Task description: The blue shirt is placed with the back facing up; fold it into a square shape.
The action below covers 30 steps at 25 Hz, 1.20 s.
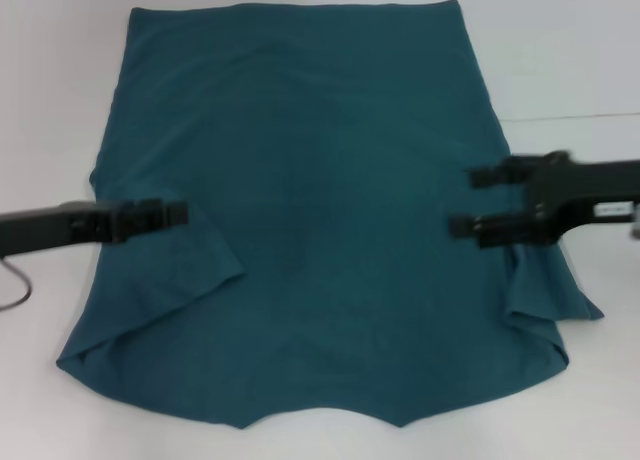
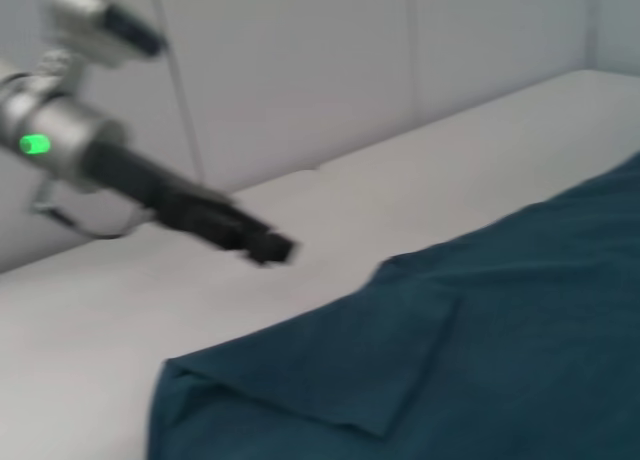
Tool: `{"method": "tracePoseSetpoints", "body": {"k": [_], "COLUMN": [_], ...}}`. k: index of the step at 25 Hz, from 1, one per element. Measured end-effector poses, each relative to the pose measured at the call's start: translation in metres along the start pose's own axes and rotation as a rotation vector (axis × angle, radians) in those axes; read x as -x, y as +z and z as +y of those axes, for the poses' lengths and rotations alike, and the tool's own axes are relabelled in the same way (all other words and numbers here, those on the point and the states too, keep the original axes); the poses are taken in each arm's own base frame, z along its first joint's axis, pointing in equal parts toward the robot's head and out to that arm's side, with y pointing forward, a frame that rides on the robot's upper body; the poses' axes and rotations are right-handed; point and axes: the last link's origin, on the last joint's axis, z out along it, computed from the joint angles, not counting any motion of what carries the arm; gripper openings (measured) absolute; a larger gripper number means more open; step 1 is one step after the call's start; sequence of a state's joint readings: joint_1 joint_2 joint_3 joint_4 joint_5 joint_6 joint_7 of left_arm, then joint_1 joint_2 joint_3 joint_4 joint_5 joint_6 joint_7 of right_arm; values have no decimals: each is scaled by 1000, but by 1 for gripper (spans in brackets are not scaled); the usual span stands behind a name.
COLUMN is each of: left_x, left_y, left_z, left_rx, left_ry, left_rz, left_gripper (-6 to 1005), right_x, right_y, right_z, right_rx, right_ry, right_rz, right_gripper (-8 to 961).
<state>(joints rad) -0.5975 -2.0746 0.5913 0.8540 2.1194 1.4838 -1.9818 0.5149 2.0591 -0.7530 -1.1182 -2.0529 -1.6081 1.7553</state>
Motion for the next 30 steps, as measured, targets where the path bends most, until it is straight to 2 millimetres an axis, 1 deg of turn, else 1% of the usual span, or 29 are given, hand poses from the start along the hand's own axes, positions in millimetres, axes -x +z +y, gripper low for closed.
{"method": "tracePoseSetpoints", "body": {"k": [3,5,6,8,11,14,17,20,30], "left_x": [14,24,27,35,41,45,49,53,56], "left_y": [-10,-15,-16,-18,-19,-19,-20,-18,-14], "left_z": [5,12,16,22,24,24,23,23,24], "left_rx": [59,117,142,190,205,206,201,204,213], "left_ry": [29,72,88,114,119,117,117,114,119], "left_rz": [-20,-46,-58,-90,-120,-125,-122,-125,-137], "left_gripper": [440,537,585,628,692,757,821,868,864], "right_x": [12,21,25,31,33,26,14,1,-33], "right_y": [-19,-27,-30,-34,-36,-37,-37,-34,-24], "right_z": [-1,0,1,2,0,-5,-9,-10,-8], "right_rx": [-49,-67,-77,-129,-233,-321,-397,-440,-473], "right_ry": [33,35,32,16,27,76,104,128,191], "right_rz": [15,54,92,200,375,530,669,759,846], "right_gripper": [914,914,914,914,914,915,915,915,914]}}
